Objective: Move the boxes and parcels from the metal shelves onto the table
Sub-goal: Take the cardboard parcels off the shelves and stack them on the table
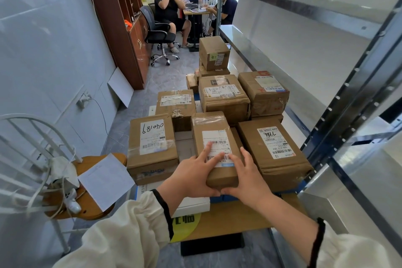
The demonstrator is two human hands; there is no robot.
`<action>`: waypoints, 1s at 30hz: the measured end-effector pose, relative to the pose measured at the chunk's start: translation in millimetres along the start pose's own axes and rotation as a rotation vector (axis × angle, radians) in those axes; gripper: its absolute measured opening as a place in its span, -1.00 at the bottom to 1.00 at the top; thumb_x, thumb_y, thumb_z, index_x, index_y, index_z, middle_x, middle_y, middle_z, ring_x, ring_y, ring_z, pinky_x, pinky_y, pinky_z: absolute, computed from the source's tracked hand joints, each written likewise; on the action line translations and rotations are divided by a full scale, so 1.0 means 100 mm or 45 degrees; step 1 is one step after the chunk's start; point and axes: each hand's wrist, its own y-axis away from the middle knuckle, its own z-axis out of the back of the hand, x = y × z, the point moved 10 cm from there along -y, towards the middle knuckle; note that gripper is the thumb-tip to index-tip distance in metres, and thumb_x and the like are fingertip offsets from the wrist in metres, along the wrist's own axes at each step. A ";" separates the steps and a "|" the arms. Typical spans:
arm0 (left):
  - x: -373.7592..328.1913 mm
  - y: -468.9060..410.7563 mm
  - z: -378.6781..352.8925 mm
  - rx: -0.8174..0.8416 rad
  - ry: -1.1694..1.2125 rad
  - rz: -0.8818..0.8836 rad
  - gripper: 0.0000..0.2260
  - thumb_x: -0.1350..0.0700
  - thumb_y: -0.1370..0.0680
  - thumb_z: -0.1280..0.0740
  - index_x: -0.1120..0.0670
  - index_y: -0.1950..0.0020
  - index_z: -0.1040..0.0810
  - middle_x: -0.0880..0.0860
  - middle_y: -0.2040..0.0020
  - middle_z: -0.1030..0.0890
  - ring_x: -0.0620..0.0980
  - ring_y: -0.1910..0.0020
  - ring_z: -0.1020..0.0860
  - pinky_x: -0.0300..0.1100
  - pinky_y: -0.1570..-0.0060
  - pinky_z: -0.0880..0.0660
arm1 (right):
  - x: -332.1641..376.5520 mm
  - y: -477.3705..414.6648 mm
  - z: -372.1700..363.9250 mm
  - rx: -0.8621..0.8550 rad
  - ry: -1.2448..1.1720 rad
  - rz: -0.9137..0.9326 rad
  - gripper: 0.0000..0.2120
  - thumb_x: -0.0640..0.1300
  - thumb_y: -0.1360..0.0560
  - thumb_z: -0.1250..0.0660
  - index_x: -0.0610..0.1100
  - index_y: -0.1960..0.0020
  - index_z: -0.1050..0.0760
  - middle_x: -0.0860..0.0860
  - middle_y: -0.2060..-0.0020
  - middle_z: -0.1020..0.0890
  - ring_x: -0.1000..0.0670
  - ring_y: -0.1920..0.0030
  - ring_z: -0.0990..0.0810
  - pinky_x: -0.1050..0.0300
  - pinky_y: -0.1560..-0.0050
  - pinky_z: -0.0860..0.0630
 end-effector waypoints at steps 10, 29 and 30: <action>-0.47 -0.12 0.69 -0.145 -0.084 -0.110 -0.19 -0.40 -0.46 -0.16 -0.18 -0.54 0.19 0.03 -0.58 0.16 0.22 -0.53 0.15 0.20 -0.43 -0.11 | -0.46 0.42 0.68 -0.075 0.352 -0.305 0.05 0.24 -0.30 -0.45 0.06 -0.53 0.15 -0.01 -0.53 0.14 -0.13 -0.52 0.10 -0.13 -0.42 -0.19; -6.16 2.07 -0.18 0.069 -0.207 -1.744 -0.17 -0.29 -0.48 -0.26 -0.16 -0.54 0.20 0.04 -0.58 0.10 0.18 -0.45 -0.26 0.01 -0.33 -0.28 | -1.71 6.58 1.39 -0.531 0.157 -1.776 0.04 0.23 -0.30 -0.47 0.04 -0.54 0.09 -0.02 -0.54 0.04 -0.16 -0.48 -0.12 -0.08 -0.39 -0.28; -6.43 2.33 -0.24 0.071 -0.209 -1.819 -0.17 -0.30 -0.48 -0.26 -0.16 -0.54 0.20 0.03 -0.58 0.10 0.17 -0.44 -0.27 0.01 -0.33 -0.29 | -1.69 6.94 1.35 -0.550 0.150 -1.841 0.04 0.24 -0.30 -0.47 0.04 -0.54 0.09 -0.01 -0.54 0.05 -0.16 -0.48 -0.12 -0.07 -0.39 -0.28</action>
